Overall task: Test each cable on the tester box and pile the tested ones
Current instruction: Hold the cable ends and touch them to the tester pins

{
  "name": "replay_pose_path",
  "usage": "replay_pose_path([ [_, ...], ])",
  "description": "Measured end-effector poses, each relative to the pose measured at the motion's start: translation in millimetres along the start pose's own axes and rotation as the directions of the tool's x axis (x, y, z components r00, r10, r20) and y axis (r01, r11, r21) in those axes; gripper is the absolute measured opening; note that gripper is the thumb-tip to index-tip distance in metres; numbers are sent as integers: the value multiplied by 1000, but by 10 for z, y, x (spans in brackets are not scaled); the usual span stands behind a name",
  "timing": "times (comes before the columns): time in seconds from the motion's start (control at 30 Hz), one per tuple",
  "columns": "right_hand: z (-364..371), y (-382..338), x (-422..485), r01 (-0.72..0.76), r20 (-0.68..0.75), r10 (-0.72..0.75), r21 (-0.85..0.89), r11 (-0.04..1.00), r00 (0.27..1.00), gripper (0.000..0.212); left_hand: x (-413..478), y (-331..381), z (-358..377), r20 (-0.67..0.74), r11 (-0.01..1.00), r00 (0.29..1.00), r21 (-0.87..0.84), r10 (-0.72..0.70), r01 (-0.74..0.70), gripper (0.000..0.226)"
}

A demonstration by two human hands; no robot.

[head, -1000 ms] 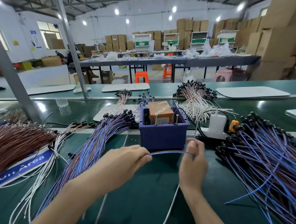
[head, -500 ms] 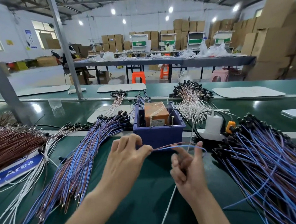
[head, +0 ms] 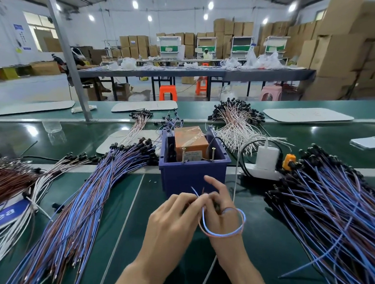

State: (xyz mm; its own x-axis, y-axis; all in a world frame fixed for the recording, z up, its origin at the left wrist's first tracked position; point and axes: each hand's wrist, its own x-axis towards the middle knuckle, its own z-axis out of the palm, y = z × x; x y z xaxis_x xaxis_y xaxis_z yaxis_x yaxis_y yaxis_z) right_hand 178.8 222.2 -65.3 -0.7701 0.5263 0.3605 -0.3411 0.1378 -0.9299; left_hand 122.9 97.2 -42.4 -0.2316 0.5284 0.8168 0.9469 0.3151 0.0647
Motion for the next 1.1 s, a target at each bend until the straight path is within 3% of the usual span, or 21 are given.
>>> replay_pose_path([
  [0.1, 20, 44, -1, 56, 67, -48, -124, 991, 997, 35, -17, -10, 37, -9, 1000, 1000, -3, -16, 16, 31],
  [0.27, -18, 72, 23, 140, -6, -150, -316, 938, 989, 33, -44, -68, 77, -24, 996, 998, -65, -59, 57, 33],
  [0.5, 16, -40, -4, 106, -38, -125, -331, 938, 991, 25, -53, -105, 77, -44, 985, 993, -138, -112, 105, 33],
  [0.8, 19, -140, -40, 93, 59, -78, -332, 939, 995, 27, -56, -161, -8, 8, 995, 997, -56, -77, 78, 49],
  [1.0, 24, -103, -27, 106, -11, -120, -404, 909, 993, 10, -53, -156, 12, 6, 997, 997, -31, -73, 73, 38],
  [1.1, 16, -106, -39, 111, -92, -162, -409, 906, 982, 17, -50, -136, 29, -36, 989, 990, -62, -135, 133, 31],
])
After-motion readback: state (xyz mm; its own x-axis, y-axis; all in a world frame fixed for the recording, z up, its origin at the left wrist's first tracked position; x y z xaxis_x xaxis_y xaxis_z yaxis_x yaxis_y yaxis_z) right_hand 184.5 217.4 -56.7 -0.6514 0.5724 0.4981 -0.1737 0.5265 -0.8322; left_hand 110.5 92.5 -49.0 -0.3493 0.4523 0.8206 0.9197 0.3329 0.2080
